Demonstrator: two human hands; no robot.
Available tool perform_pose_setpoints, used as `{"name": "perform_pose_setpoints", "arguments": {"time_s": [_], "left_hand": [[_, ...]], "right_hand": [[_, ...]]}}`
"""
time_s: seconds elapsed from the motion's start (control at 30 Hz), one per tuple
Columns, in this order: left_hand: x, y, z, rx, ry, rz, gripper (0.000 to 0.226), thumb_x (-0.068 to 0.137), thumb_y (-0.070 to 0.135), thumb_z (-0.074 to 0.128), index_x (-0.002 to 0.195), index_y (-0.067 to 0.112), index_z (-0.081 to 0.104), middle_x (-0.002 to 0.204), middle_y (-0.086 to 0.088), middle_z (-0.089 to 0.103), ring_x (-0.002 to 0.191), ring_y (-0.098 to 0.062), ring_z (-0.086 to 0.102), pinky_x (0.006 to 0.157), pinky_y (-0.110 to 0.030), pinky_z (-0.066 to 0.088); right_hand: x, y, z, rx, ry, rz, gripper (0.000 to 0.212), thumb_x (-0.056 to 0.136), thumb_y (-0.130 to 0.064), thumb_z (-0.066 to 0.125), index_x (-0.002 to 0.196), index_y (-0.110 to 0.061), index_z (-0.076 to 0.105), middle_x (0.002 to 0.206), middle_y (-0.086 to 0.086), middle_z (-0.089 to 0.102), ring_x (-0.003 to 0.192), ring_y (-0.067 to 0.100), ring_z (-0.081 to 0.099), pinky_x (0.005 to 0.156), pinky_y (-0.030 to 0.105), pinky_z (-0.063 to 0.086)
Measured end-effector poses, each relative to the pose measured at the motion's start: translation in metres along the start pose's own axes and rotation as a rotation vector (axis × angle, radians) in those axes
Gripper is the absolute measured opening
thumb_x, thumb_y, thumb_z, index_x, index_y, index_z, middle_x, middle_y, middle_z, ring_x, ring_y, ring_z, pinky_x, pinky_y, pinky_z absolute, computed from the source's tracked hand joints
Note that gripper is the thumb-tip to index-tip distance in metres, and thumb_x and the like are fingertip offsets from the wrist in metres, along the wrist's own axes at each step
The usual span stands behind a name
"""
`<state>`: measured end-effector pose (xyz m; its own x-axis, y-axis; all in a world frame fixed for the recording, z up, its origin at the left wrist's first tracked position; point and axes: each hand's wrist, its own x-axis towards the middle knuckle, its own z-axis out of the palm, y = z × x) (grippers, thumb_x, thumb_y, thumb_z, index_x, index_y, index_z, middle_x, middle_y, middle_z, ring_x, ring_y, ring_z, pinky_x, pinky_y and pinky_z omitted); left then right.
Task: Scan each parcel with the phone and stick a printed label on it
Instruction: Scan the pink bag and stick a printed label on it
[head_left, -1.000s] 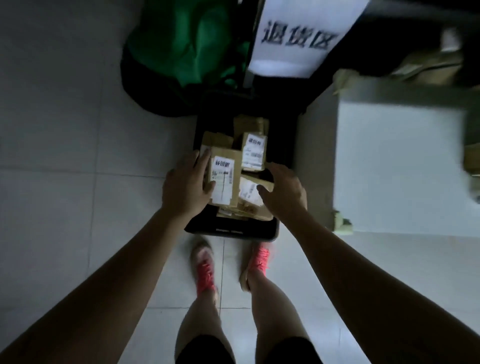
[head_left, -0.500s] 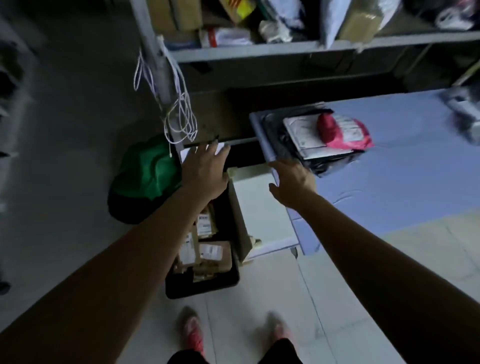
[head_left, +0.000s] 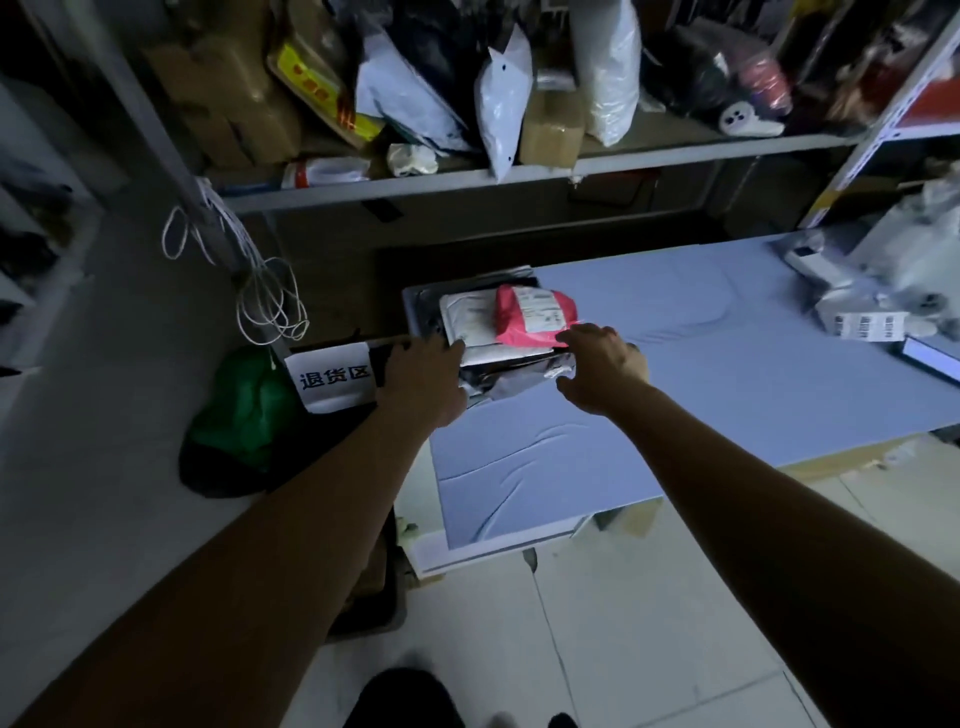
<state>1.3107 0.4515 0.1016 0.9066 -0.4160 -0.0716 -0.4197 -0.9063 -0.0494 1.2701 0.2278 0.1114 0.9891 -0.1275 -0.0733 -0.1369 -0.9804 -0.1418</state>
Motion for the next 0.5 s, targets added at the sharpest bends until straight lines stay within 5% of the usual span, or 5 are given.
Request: {"name": "perform_pose_setpoints", "arguments": {"time_s": [0.23, 0.4, 0.5], "left_hand": [[0.090, 0.012, 0.037, -0.134, -0.046, -0.069, 0.058, 0.095, 0.043, 0.056, 0.144, 0.016, 0.042, 0.137, -0.011, 0.054, 0.125, -0.033, 0.053, 0.096, -0.045, 0.050], [0.162, 0.026, 0.083, -0.636, -0.090, -0.066, 0.063, 0.092, 0.038, 0.067, 0.147, 0.018, 0.041, 0.130, -0.009, 0.063, 0.116, -0.029, 0.062, 0.093, -0.038, 0.052], [0.193, 0.038, 0.097, -0.785, -0.061, -0.037, 0.081, 0.082, 0.038, 0.078, 0.149, 0.022, 0.038, 0.126, -0.001, 0.067, 0.113, -0.021, 0.065, 0.096, -0.037, 0.053]], "right_hand": [[0.091, 0.042, 0.022, 0.086, -0.065, 0.018, 0.063, 0.088, -0.034, 0.071, 0.146, -0.031, 0.048, 0.147, -0.001, 0.053, 0.136, 0.025, 0.048, 0.106, 0.040, 0.044], [0.157, 0.055, 0.051, 0.262, -0.156, 0.048, 0.083, 0.084, -0.035, 0.076, 0.154, -0.033, 0.032, 0.131, 0.009, 0.064, 0.121, 0.033, 0.059, 0.096, 0.041, 0.053], [0.181, 0.067, 0.062, 0.355, -0.210, 0.010, 0.093, 0.076, -0.037, 0.084, 0.152, -0.035, 0.030, 0.122, 0.001, 0.070, 0.115, 0.030, 0.064, 0.091, 0.036, 0.054]]}}
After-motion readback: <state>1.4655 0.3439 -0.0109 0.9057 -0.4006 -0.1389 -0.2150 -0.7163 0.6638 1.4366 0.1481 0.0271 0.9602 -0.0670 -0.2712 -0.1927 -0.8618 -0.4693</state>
